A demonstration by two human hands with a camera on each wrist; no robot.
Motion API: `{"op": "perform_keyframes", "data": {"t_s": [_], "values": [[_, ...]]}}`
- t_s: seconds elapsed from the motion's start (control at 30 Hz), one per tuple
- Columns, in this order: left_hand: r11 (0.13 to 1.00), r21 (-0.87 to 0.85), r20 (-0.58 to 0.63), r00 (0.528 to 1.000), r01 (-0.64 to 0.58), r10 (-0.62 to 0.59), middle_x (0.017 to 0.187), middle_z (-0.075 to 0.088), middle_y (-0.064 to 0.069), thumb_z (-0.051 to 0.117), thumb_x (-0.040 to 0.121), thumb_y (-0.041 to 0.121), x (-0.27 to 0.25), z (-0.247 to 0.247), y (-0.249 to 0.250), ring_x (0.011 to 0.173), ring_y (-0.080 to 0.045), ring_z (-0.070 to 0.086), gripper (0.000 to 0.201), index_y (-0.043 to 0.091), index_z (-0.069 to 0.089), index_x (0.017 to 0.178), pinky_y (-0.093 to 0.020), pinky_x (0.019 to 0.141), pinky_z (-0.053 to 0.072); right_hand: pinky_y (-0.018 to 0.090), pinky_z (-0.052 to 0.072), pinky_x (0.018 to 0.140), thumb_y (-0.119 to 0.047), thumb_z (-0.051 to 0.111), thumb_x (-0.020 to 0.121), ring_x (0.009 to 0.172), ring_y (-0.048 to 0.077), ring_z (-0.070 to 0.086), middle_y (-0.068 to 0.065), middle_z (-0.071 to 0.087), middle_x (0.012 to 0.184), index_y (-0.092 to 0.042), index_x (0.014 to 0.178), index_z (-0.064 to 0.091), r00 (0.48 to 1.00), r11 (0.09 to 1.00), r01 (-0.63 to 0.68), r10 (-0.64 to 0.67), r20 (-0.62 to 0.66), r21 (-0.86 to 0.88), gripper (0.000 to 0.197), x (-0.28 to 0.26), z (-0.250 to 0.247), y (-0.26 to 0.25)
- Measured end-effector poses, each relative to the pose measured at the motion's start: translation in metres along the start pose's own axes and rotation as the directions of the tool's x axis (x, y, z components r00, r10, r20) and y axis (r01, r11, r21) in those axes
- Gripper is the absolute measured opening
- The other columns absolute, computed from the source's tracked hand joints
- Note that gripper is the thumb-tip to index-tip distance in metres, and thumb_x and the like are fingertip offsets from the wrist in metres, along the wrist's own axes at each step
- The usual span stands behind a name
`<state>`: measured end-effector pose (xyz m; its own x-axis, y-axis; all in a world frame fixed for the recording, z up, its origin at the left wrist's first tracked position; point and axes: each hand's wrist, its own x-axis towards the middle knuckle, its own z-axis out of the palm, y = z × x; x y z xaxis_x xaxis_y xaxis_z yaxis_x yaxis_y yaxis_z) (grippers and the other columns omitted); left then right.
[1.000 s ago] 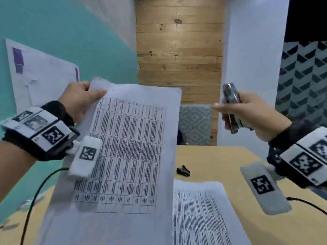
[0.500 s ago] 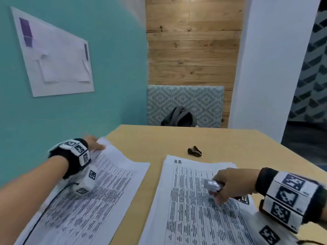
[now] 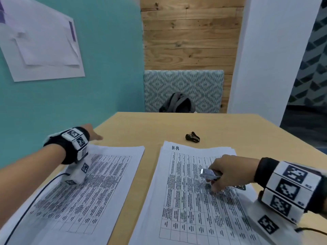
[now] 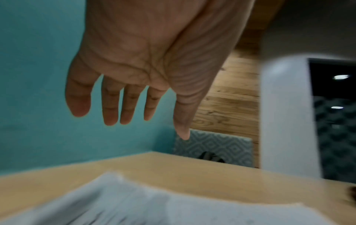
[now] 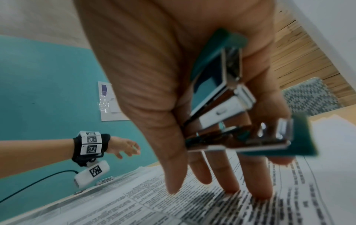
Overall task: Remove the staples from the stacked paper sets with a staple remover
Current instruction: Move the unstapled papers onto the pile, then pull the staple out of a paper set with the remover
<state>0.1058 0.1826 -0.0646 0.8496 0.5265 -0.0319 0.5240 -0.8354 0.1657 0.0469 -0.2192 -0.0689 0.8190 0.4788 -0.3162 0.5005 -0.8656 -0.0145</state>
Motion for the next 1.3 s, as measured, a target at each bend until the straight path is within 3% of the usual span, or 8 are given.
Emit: {"op": "perform_keyframes", "data": {"t_s": [0.2, 0.33, 0.5, 0.7, 0.9, 1.03, 1.17, 1.3], "values": [[0.916, 0.051, 0.052, 0.917, -0.399, 0.396, 0.114, 0.062, -0.009, 0.054, 0.092, 0.033, -0.083, -0.004, 0.096, 0.108, -0.025, 0.055, 0.037, 0.004, 0.062, 0.115, -0.028, 0.087, 0.042, 0.026, 0.026, 0.051, -0.037, 0.063, 0.085, 0.053, 0.012, 0.034, -0.003, 0.039, 0.061, -0.017, 0.064, 0.035, 1.000, 0.999, 0.009, -0.010, -0.022, -0.033, 0.040, -0.001, 0.002, -0.002], [0.914, -0.326, 0.372, 0.856, -0.243, 0.360, 0.094, 0.053, -0.004, 0.054, 0.093, 0.025, -0.107, 0.031, 0.133, 0.078, -0.016, 0.047, 0.036, 0.000, 0.057, 0.119, -0.021, 0.059, 0.036, 0.026, 0.027, 0.051, -0.037, 0.062, 0.086, 0.053, 0.011, 0.035, -0.003, 0.040, 0.062, -0.017, 0.066, 0.038, 0.999, 0.997, 0.024, -0.025, -0.021, -0.074, 0.037, -0.003, 0.002, -0.003], [0.934, -0.302, 0.401, 0.863, -0.193, 0.308, 0.104, 0.052, -0.008, 0.051, 0.095, 0.026, -0.107, 0.046, 0.149, 0.086, -0.017, 0.043, 0.040, 0.000, 0.050, 0.126, -0.020, 0.056, 0.035, 0.024, 0.029, 0.052, -0.037, 0.061, 0.087, 0.053, 0.010, 0.037, -0.004, 0.041, 0.061, -0.021, 0.062, 0.037, 0.998, 0.995, 0.045, -0.048, -0.032, -0.084, 0.038, -0.004, 0.003, -0.001], [0.921, -0.389, 0.495, 0.841, -0.010, 0.218, 0.145, 0.041, -0.013, 0.056, 0.092, 0.024, -0.104, 0.053, 0.153, 0.131, -0.027, 0.042, 0.055, 0.002, 0.037, 0.138, -0.028, 0.089, 0.039, 0.026, 0.032, 0.053, -0.036, 0.063, 0.085, 0.055, 0.009, 0.039, -0.005, 0.043, 0.063, -0.022, 0.063, 0.039, 0.998, 0.997, 0.047, -0.050, -0.041, -0.069, 0.035, -0.002, 0.004, 0.001], [0.849, -0.490, 0.668, 0.711, 0.196, 0.221, 0.082, 0.057, -0.010, 0.060, 0.089, 0.031, -0.099, 0.052, 0.149, 0.073, -0.022, 0.052, 0.028, 0.005, 0.055, 0.080, -0.032, 0.075, 0.043, 0.026, 0.032, 0.053, -0.038, 0.063, 0.085, 0.055, 0.010, 0.038, -0.004, 0.043, 0.063, -0.020, 0.065, 0.040, 0.997, 0.995, 0.064, -0.067, -0.047, -0.070, 0.035, 0.000, 0.004, -0.001], [0.805, -0.582, 0.540, 0.793, 0.111, 0.282, 0.111, 0.062, -0.015, 0.068, 0.084, 0.026, -0.097, 0.052, 0.149, 0.103, -0.029, 0.058, 0.037, 0.001, 0.058, 0.109, -0.042, 0.103, 0.041, 0.026, 0.032, 0.053, -0.038, 0.063, 0.085, 0.055, 0.010, 0.039, -0.005, 0.043, 0.062, -0.021, 0.063, 0.040, 0.997, 0.996, 0.064, -0.067, -0.049, -0.066, 0.036, -0.001, 0.004, -0.001], [0.866, -0.488, 0.409, 0.847, -0.111, 0.339, 0.120, 0.059, -0.011, 0.065, 0.085, 0.035, -0.104, 0.047, 0.152, 0.103, -0.025, 0.054, 0.049, 0.002, 0.057, 0.120, -0.029, 0.081, 0.045, 0.026, 0.032, 0.053, -0.039, 0.063, 0.085, 0.058, 0.014, 0.041, -0.004, 0.044, 0.062, -0.021, 0.065, 0.041, 0.996, 0.995, 0.065, -0.069, -0.049, -0.074, 0.035, -0.001, 0.005, -0.002], [0.829, -0.556, 0.597, 0.664, -0.062, 0.451, 0.128, 0.056, -0.018, 0.056, 0.092, 0.024, -0.111, 0.051, 0.158, 0.113, -0.032, 0.055, 0.041, 0.001, 0.051, 0.126, -0.043, 0.098, 0.044, 0.024, 0.032, 0.053, -0.039, 0.063, 0.085, 0.059, 0.014, 0.042, -0.005, 0.044, 0.063, -0.022, 0.064, 0.041, 0.997, 0.996, 0.065, -0.068, -0.042, -0.068, 0.035, -0.002, 0.005, -0.003]]}}
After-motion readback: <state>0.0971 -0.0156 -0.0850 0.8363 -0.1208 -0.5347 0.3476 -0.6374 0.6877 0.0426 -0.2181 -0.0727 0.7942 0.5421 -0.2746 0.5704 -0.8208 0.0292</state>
